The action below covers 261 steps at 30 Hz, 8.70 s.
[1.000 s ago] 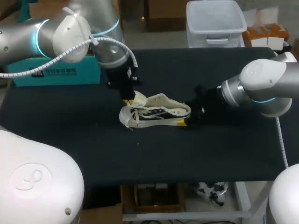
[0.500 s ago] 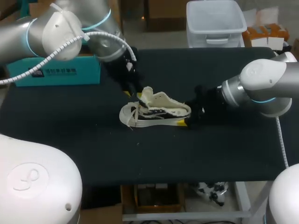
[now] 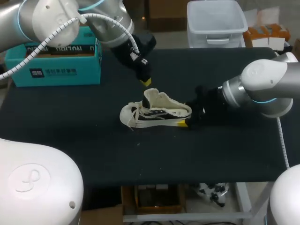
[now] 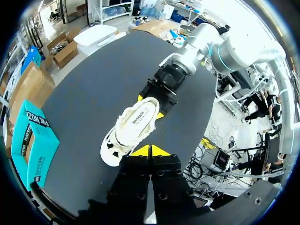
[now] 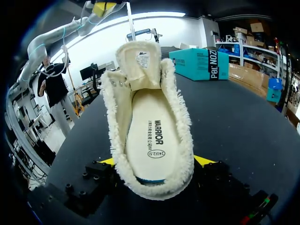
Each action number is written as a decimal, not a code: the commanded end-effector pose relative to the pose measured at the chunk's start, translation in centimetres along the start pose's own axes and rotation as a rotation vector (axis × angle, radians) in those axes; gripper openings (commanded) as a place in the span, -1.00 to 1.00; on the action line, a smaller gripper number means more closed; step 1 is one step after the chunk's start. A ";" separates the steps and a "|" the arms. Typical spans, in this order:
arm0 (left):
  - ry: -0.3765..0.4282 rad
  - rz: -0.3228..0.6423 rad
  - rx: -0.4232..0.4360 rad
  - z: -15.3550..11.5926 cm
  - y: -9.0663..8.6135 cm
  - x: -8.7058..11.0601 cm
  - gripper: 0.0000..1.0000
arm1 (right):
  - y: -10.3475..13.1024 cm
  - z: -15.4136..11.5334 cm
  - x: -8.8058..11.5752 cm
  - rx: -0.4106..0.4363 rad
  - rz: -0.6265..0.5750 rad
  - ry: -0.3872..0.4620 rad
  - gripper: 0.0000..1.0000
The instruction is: Open the shoe tongue, take the insole out of the shoe, put the insole back into the shoe, and pack the shoe into the shoebox
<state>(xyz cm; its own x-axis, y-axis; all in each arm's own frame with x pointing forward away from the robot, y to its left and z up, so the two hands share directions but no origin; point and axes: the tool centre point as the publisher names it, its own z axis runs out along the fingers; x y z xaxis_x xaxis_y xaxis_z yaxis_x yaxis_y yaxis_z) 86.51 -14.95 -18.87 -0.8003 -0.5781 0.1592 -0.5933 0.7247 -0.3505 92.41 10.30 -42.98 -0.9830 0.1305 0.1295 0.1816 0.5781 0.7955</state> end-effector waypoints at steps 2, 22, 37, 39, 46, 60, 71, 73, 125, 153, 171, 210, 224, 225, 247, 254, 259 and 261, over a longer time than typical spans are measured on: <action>0.126 0.482 -0.188 1.2 -1.7 -0.9 -1.00 | -0.6 0.3 -0.2 -0.004 0.000 0.001 -1.00; 0.141 0.496 -0.119 5.6 0.2 -2.3 -1.00 | -0.6 0.3 -0.2 -0.004 0.000 0.001 -1.00; 0.110 0.637 -0.156 10.3 0.1 -1.9 -1.00 | -0.6 0.3 -0.2 -0.004 0.000 0.001 -1.00; 0.105 0.636 -0.160 10.9 0.0 -2.3 -1.00 | -0.6 0.3 -0.2 -0.004 0.000 0.001 -1.00; 0.114 0.680 -0.165 12.7 -0.3 -3.0 -1.00 | -0.6 0.3 -0.2 -0.004 0.000 0.001 -1.00; 0.118 0.693 -0.211 17.3 0.7 -4.4 -1.00 | -0.6 0.3 -0.2 -0.004 0.000 0.001 -1.00; 0.138 0.684 -0.246 19.0 1.7 -4.3 -1.00 | -0.6 0.3 -0.2 -0.004 0.000 0.001 -1.00; 0.139 0.691 -0.250 19.1 1.9 -3.9 -1.00 | -0.6 0.3 -0.2 -0.004 0.000 0.001 -1.00; -0.266 0.664 -0.186 25.3 1.2 -7.9 -0.65 | -0.6 0.3 -0.2 -0.004 0.000 0.001 -1.00; -0.437 0.710 -0.065 26.7 -4.2 -11.7 -0.90 | -0.6 0.3 -0.2 -0.004 0.000 0.001 -1.00; -0.278 0.726 0.008 23.2 -5.1 -9.5 -1.00 | -0.6 0.3 -0.2 -0.004 0.000 0.001 -1.00; 0.225 0.810 0.310 8.5 -3.9 -0.5 -1.00 | -0.6 0.3 -0.2 -0.004 0.000 0.001 -1.00; 0.485 0.860 0.517 1.3 -4.4 4.1 -1.00 | -0.7 -1.5 0.1 0.017 0.019 -0.003 -0.07; 0.516 0.867 0.528 1.0 -4.5 4.4 -1.00 | -0.7 -1.9 0.1 0.023 0.022 -0.003 0.89; 0.669 0.881 0.690 -6.0 0.6 1.9 -1.00 | 5.5 -9.1 -1.1 0.503 0.115 -0.006 1.00; 0.650 0.835 0.712 -7.3 4.4 -0.9 -1.00 | 8.1 -6.7 -1.4 0.635 0.101 -0.015 1.00; 0.621 0.788 0.700 -7.3 6.7 -2.9 -1.00 | 9.2 -4.7 -2.0 0.735 0.118 -0.014 1.00; 0.610 0.770 0.694 -7.3 7.5 -3.6 -1.00 | 9.4 -4.0 -2.2 0.759 0.122 -0.018 1.00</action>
<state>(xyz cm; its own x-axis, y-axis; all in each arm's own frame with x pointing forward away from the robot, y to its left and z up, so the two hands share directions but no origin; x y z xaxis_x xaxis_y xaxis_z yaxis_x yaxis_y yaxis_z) 84.85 -6.09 -15.17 -0.9324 0.3584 0.0466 0.0862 0.3458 -0.9343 95.40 11.16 -32.82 -0.9574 0.2348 0.1682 0.2830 0.8794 0.3829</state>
